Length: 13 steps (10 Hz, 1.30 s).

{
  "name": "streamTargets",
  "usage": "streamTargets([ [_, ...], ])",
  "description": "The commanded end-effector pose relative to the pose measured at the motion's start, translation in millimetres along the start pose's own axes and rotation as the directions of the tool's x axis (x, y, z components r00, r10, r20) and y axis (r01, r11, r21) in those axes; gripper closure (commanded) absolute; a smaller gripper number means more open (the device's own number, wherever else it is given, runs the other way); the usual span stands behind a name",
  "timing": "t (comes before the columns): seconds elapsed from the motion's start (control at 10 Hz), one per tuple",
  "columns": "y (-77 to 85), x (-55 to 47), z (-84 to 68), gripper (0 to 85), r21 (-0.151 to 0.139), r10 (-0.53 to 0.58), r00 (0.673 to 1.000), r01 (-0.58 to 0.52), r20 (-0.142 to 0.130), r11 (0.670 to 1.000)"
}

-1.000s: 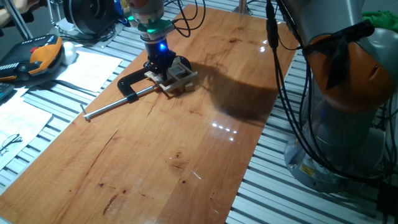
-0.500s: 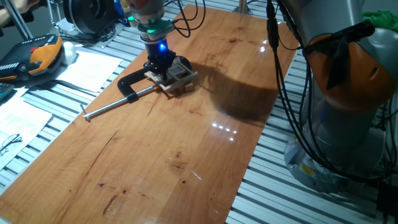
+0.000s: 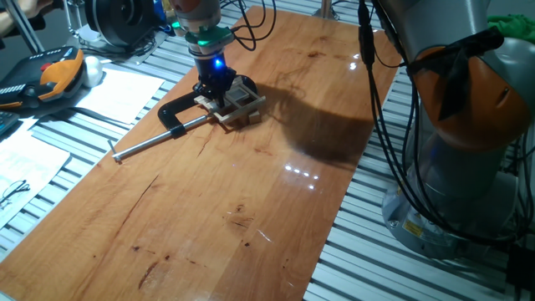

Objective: Close a sliding window

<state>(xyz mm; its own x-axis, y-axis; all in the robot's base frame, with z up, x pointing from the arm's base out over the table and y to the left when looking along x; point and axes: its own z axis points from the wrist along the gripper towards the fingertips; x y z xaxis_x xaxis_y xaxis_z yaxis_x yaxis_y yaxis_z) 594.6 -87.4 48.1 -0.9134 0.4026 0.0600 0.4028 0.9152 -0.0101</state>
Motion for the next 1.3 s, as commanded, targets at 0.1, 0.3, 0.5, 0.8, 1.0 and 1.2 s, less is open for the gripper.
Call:
streamTargets([
  [0.1, 0.5, 1.1, 0.7, 85.0, -0.002, 0.001, 1.000, -0.001, -0.003, 1.000],
  [0.3, 0.4, 2.1, 0.3, 85.0, -0.004, 0.001, 1.000, -0.001, -0.004, 1.000],
  [0.5, 0.4, 2.8, 0.2, 85.0, -0.004, 0.002, 1.000, -0.002, -0.007, 1.000],
  [0.8, 0.5, 4.1, 1.1, 85.0, -0.008, 0.002, 1.000, -0.002, -0.009, 1.000],
  [1.0, 0.6, 4.9, 0.4, 85.0, -0.007, 0.002, 1.000, -0.002, -0.010, 1.000],
  [1.2, 1.1, 5.8, 0.6, 85.0, -0.009, 0.002, 1.000, -0.002, -0.011, 1.000],
])
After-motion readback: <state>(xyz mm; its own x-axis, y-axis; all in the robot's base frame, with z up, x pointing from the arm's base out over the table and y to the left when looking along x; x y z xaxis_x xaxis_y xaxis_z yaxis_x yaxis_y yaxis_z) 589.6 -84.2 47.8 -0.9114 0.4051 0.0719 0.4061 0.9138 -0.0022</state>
